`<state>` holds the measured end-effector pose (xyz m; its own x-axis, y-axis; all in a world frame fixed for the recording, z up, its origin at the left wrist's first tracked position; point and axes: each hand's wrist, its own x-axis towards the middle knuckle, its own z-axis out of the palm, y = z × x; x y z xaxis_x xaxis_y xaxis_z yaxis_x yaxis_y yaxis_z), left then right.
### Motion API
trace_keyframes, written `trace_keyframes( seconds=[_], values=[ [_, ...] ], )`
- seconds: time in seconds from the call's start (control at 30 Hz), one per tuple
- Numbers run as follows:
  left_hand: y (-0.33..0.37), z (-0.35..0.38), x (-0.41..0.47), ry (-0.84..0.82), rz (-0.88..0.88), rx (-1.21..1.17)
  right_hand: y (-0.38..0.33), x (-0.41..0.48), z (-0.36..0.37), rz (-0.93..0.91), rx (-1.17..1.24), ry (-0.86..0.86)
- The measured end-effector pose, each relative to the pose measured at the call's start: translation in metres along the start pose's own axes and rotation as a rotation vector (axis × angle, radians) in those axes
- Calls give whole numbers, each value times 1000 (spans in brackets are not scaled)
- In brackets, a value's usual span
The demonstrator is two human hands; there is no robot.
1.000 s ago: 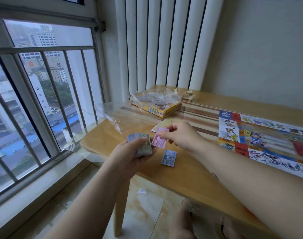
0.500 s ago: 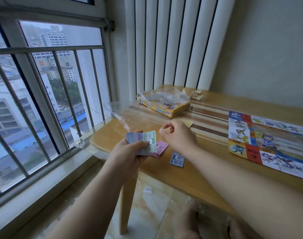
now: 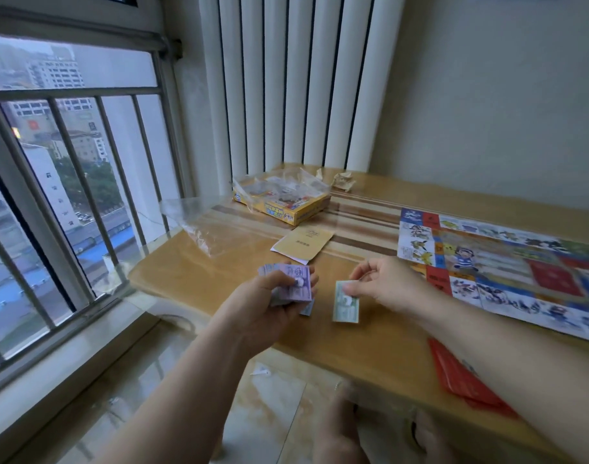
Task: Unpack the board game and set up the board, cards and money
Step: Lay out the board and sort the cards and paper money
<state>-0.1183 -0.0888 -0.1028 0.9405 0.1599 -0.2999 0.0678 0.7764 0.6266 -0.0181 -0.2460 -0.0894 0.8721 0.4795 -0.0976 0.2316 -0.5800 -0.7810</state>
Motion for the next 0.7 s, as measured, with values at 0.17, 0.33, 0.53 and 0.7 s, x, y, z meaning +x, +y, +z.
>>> trace_keyframes(
  seconds=[0.17, 0.33, 0.53, 0.7],
  values=[
    [-11, 3, 0, -39, 59, 108, 17, -5, 10, -113, -470, 151],
    [-18, 14, 0, -41, 72, 245, -10, -10, -10, -191, 38, 113],
    [-24, 29, 4, -71, 40, 238, -8, -12, -27, -97, 91, -32],
    [-14, 31, 6, -42, 87, 120, 16, -23, -51, 12, -101, -109]
  ],
)
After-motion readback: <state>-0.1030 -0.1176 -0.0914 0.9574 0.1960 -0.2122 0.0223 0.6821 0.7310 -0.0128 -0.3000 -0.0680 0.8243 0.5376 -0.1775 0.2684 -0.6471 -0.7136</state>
